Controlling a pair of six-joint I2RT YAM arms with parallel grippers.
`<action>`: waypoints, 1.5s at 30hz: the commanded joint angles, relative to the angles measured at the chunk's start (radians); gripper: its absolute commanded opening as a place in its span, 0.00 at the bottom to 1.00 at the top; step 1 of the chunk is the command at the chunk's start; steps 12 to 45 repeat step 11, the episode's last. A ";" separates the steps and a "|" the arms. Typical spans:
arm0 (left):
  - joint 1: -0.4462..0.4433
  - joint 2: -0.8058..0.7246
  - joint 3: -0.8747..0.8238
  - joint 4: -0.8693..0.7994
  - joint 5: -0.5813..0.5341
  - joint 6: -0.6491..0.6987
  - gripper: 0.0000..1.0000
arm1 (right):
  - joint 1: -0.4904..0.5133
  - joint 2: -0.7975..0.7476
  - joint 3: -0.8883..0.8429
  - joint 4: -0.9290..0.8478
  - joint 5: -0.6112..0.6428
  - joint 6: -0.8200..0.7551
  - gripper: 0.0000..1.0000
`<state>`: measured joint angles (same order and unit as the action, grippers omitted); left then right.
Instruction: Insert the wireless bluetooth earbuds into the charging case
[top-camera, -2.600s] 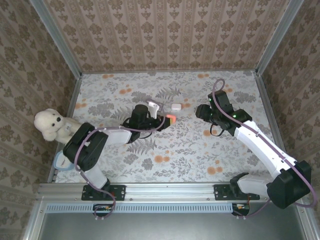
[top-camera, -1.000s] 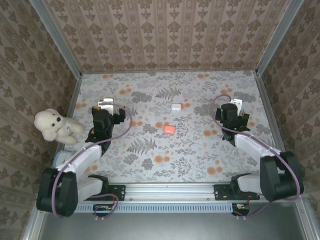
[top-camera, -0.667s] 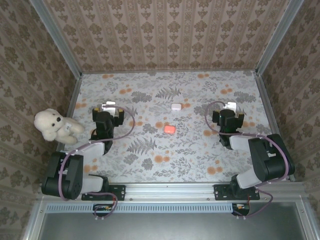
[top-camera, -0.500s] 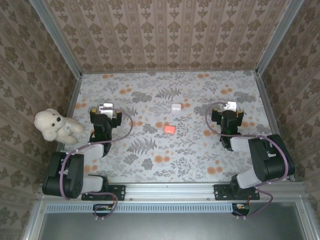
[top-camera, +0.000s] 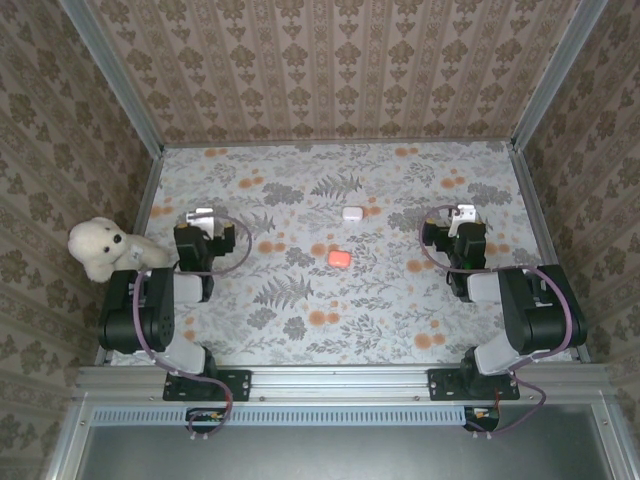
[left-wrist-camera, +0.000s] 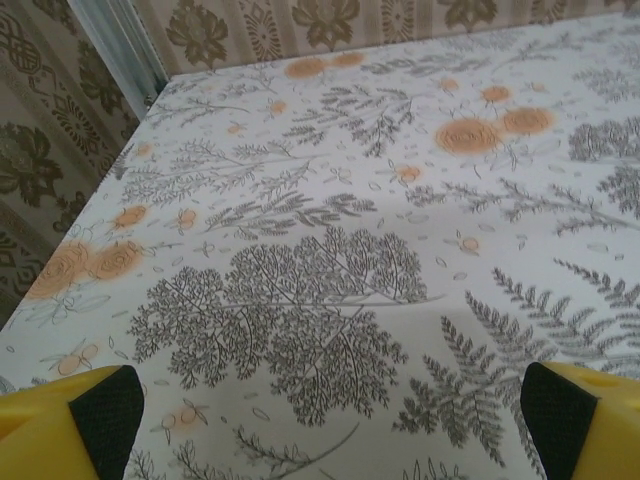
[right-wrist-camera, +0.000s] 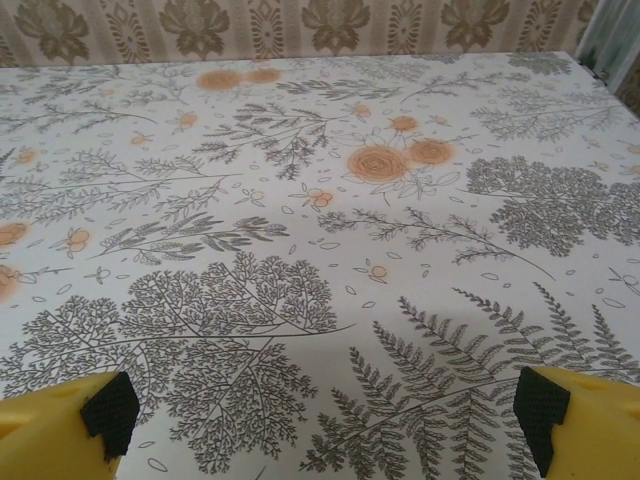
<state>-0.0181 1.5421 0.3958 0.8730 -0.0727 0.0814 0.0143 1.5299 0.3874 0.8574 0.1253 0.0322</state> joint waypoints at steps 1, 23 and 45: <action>0.000 -0.002 0.015 -0.025 0.050 -0.033 1.00 | 0.010 -0.001 0.015 0.007 -0.024 0.005 1.00; 0.003 -0.013 0.007 -0.021 0.038 -0.042 1.00 | 0.003 -0.001 0.017 0.004 -0.043 0.006 1.00; 0.003 -0.013 0.007 -0.021 0.038 -0.042 1.00 | 0.003 -0.001 0.017 0.004 -0.043 0.006 1.00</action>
